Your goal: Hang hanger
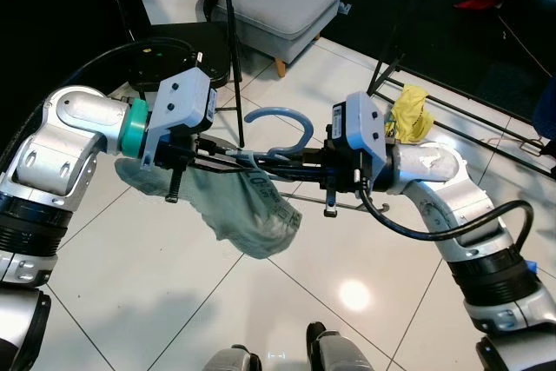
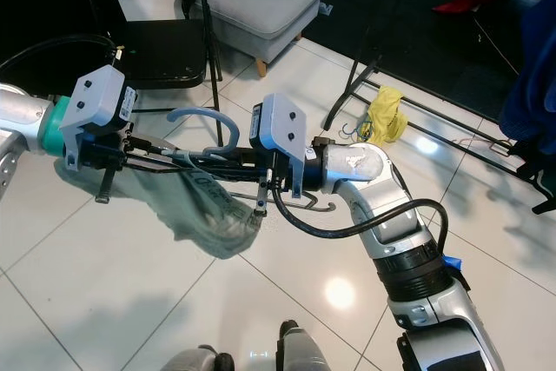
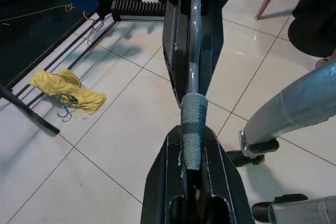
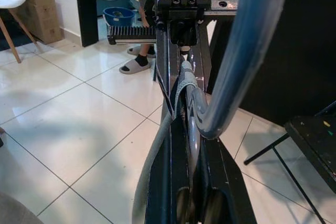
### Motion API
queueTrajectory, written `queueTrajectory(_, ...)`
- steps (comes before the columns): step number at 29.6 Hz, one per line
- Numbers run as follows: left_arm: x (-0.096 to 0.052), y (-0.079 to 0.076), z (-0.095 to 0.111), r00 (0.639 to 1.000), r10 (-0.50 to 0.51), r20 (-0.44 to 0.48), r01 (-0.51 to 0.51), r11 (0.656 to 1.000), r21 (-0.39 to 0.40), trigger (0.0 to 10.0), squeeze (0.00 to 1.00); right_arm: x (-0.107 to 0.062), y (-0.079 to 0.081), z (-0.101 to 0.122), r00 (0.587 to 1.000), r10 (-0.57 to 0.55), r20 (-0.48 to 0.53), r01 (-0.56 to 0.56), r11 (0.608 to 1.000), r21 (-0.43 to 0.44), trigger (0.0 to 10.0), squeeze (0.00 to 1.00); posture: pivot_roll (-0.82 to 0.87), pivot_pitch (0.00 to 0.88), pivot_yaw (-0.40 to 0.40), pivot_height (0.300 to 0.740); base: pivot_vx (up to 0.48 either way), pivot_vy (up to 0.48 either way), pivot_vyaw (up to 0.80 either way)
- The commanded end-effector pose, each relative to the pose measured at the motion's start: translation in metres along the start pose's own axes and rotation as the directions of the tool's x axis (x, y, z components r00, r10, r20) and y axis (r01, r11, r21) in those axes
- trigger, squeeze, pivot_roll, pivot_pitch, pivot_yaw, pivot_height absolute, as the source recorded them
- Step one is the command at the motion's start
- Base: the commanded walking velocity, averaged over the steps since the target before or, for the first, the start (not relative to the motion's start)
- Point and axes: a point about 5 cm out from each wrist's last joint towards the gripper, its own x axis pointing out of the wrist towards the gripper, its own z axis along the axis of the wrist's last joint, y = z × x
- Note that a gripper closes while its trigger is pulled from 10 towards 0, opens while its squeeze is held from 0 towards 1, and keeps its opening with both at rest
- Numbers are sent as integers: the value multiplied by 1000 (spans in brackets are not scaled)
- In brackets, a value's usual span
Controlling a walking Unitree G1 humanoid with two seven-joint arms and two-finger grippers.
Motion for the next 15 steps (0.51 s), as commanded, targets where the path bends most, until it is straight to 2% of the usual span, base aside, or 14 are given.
queueTrajectory(1, -3, 2, -1, 1000, 8, -12, -8, 1000, 2, 0, 0, -1, 3, -5, 999, 19, -29, -19, 1000, -3, 10000, 0, 49, 90, 104, 740, 0, 0, 0)
queueTrajectory(12, 1, 4, 0, 1000, 20, 5, -20, 1000, 10, 0, 0, -1, 1, -6, 1000, -18, -18, 18, 1000, -2, 10000, 0, 45, 87, 103, 740, 0, 0, 0)
queueTrajectory(13, 2, 4, 1, 1000, 22, 7, -22, 1000, 12, 0, 0, -2, 2, -6, 1000, -15, -15, 15, 1000, 7, 10000, 1000, 45, 87, 102, 740, 0, 0, 0)
queueTrajectory(15, 2, 5, 0, 999, 32, 8, -32, 999, 10, 0, 0, -3, 3, -5, 1000, -10, -18, 10, 1000, 9, 10000, 1000, 42, 92, 107, 740, 0, 0, 0)
